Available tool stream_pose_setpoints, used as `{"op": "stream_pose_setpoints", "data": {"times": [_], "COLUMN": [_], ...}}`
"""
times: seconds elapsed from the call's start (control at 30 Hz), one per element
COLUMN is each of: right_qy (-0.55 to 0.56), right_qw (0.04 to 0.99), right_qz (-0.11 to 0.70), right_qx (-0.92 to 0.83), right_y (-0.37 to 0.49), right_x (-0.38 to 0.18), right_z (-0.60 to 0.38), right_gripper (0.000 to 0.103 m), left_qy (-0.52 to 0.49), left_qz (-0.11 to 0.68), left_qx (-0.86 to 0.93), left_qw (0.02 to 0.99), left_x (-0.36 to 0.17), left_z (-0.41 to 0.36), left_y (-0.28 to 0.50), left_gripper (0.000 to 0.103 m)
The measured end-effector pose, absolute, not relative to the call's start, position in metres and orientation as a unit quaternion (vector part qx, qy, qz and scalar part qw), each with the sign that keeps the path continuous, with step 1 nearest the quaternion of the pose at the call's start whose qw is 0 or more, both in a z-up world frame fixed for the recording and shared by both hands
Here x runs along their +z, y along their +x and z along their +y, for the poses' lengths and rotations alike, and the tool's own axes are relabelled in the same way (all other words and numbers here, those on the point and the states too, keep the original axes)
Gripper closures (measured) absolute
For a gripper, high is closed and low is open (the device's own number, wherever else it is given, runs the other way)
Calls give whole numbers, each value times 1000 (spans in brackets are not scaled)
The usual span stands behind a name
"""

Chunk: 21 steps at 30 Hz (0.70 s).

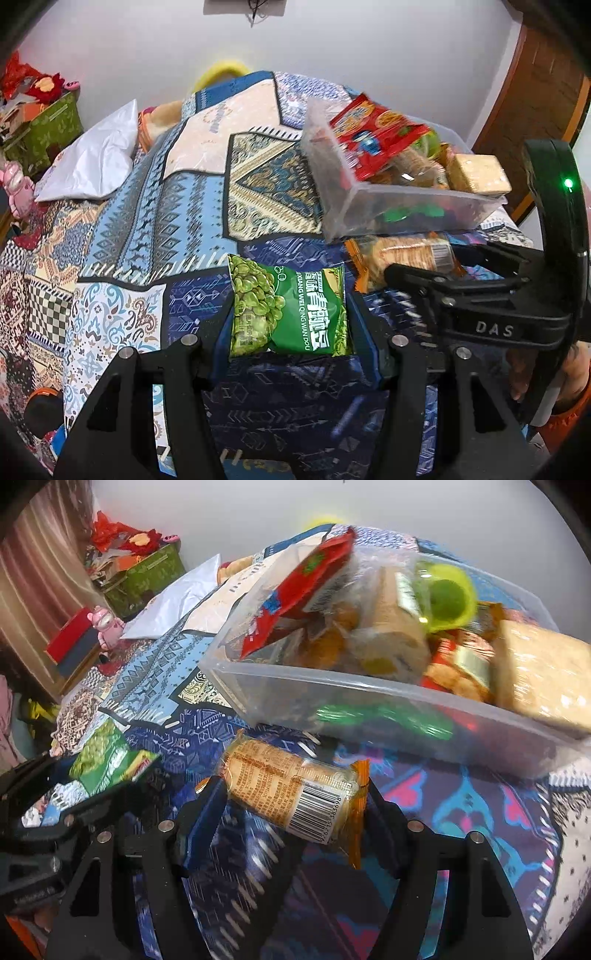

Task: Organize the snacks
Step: 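Grasp the green pea snack bag with the left gripper while the right grasps the barcoded biscuit roll, then lower the pea bag and biscuit roll into the clear box and open both grippers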

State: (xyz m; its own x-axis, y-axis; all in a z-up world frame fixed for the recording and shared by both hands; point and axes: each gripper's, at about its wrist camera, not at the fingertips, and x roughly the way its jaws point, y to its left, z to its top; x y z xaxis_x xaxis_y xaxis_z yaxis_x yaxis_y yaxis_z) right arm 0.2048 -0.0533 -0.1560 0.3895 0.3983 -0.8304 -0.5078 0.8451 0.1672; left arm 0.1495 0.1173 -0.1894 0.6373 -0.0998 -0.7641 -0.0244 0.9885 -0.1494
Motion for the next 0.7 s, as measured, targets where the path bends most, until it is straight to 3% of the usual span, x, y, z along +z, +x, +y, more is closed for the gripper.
{"op": "stream_pose_setpoints", "data": {"times": [0.7], "right_qy": [-9], "right_qw": [903], "right_qz": [363], "right_qx": [229], "right_y": [213], "right_x": [-63], "right_z": [-139], "right_gripper": [35], "left_qy": [-60], "left_qz": [364], "left_qx": [-63], "left_qw": [927], "left_x": [-116], "left_z": [58], "left_y": [183], "left_gripper": [47]}}
